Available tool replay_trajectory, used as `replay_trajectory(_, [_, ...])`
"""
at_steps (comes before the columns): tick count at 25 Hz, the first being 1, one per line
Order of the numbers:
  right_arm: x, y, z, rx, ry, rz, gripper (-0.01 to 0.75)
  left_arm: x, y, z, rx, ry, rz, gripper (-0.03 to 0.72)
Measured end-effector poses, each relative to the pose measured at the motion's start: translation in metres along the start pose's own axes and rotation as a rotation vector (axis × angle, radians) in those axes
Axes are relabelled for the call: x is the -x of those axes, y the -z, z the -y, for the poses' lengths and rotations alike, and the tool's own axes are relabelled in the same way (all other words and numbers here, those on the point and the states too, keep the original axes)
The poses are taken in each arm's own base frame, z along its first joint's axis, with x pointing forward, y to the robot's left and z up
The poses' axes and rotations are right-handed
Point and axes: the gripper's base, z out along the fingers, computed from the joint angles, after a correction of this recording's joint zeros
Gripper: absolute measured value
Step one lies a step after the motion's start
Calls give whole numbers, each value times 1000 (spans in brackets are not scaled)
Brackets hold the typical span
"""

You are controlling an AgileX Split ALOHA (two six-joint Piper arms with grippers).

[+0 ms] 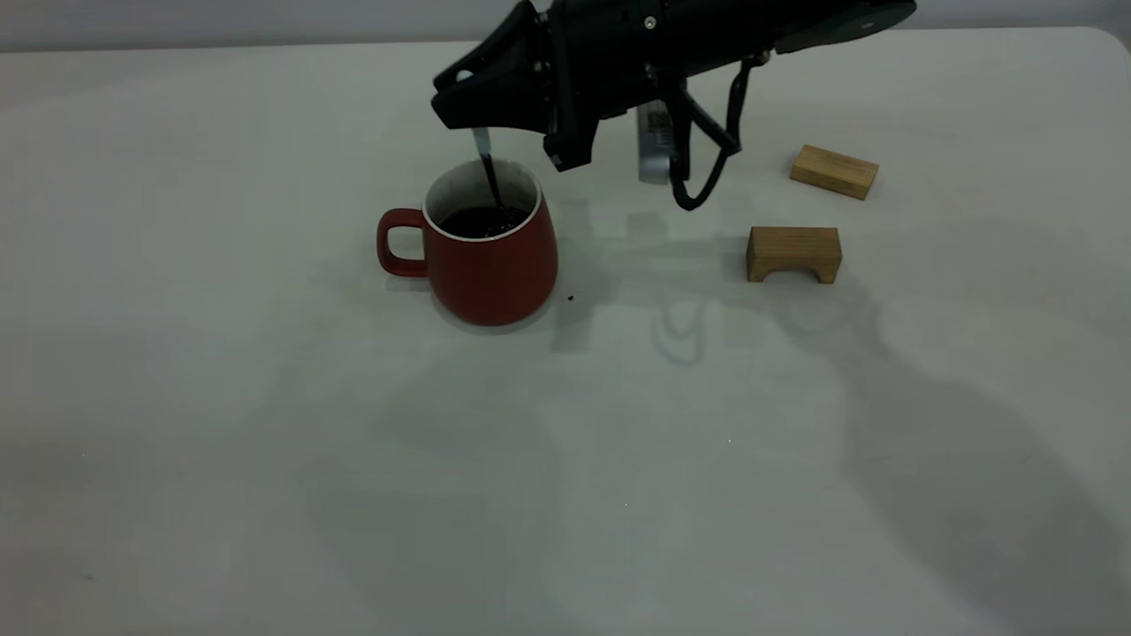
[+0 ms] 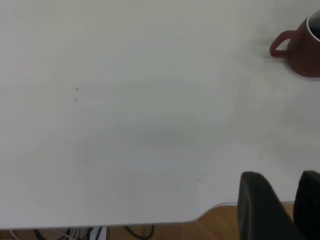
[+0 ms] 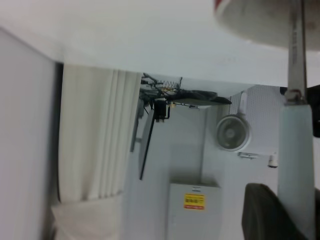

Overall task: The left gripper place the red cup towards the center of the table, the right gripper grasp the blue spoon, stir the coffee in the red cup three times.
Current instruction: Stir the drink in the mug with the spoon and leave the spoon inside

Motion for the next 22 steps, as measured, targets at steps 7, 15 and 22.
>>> replay_trajectory(7, [0,-1,5,-45,-242,-19,110,0,0,0,0,0,0,246])
replay_trajectory(15, [-5,-8,5,5,112,-38,110,0,0,0,0,0,0,246])
replay_trajectory(22, [6,4,0,-18,5,18,110,0,0,0,0,0,0,246])
